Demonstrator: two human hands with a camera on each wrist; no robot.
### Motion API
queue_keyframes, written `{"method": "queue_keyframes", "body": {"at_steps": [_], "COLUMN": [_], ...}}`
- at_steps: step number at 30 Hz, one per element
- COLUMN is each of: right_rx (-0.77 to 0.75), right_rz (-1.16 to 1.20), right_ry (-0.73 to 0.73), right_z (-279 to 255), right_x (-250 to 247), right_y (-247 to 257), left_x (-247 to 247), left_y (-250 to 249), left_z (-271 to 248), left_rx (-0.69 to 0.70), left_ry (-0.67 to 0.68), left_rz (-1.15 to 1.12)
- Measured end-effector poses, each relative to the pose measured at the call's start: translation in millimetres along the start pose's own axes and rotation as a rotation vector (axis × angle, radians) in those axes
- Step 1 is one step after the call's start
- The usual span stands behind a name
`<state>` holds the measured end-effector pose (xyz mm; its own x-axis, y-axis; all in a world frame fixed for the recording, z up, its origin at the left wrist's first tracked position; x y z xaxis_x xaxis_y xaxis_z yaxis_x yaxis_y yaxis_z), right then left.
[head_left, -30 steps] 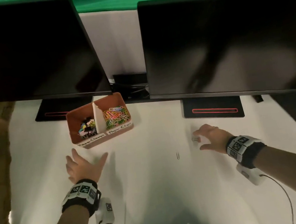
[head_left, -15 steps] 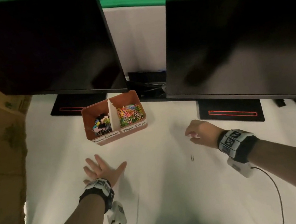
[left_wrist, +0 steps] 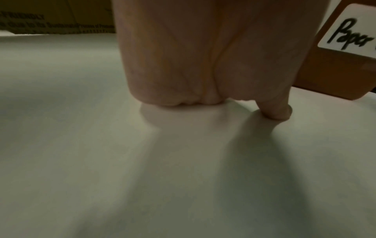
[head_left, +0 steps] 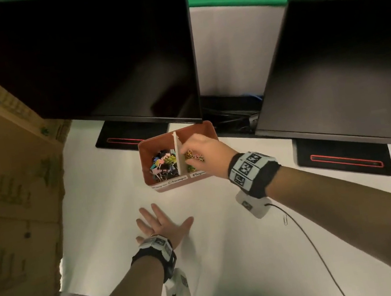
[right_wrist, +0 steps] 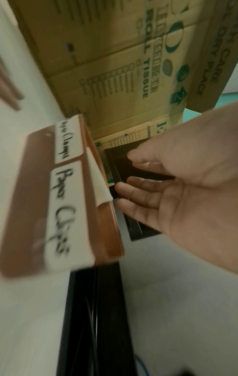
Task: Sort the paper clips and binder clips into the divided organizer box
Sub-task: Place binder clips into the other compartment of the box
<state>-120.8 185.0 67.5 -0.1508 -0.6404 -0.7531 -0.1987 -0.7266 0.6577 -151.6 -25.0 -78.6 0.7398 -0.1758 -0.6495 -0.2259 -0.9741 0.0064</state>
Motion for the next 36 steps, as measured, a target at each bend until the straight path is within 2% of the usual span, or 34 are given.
{"method": "queue_keyframes", "body": {"at_steps": [2, 4, 8, 10, 18, 26, 29, 34, 36], "right_rx": [0.032, 0.099, 0.235, 0.277, 0.252, 0.255, 0.262, 0.129, 0.139], "right_rz": [-0.057, -0.109, -0.22, -0.231, -0.162, -0.173, -0.156, -0.076, -0.093], "right_ry": [0.023, 0.113, 0.481, 0.581, 0.566, 0.583, 0.495, 0.021, -0.022], "right_z": [-28, -67, -154, -183, -202, -201, -167, -65, -33], "right_x": [-1, 0, 26, 36, 39, 56, 39, -27, -33], "right_y": [-25, -57, -117, -135, -149, -138, -116, -50, -39], "left_x": [1, 1, 2, 2, 4, 4, 4, 3, 3], "left_y": [0, 0, 1, 0, 0, -1, -1, -1, 0], "left_z": [1, 1, -1, -2, -3, -3, -3, -3, -1], "left_rx": [0.003, 0.012, 0.024, 0.026, 0.035, 0.041, 0.042, 0.033, 0.03], "left_ry": [-0.002, -0.011, -0.043, -0.053, -0.064, -0.056, -0.056, -0.053, -0.061], "left_rz": [-0.005, -0.007, -0.023, -0.028, -0.018, -0.026, -0.028, -0.034, -0.039]}}
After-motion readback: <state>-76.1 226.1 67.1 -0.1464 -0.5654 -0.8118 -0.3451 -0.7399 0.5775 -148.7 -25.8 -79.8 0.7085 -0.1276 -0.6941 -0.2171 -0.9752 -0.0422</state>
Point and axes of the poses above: each hand's wrist, its own z-axis towards the middle knuckle, its own x-axis out of the palm, y = z × x, the point moved 8 cm from there along z, towards the middle knuckle, and after that the axes turned 4 degrees about -x, right-handed, at the moved point
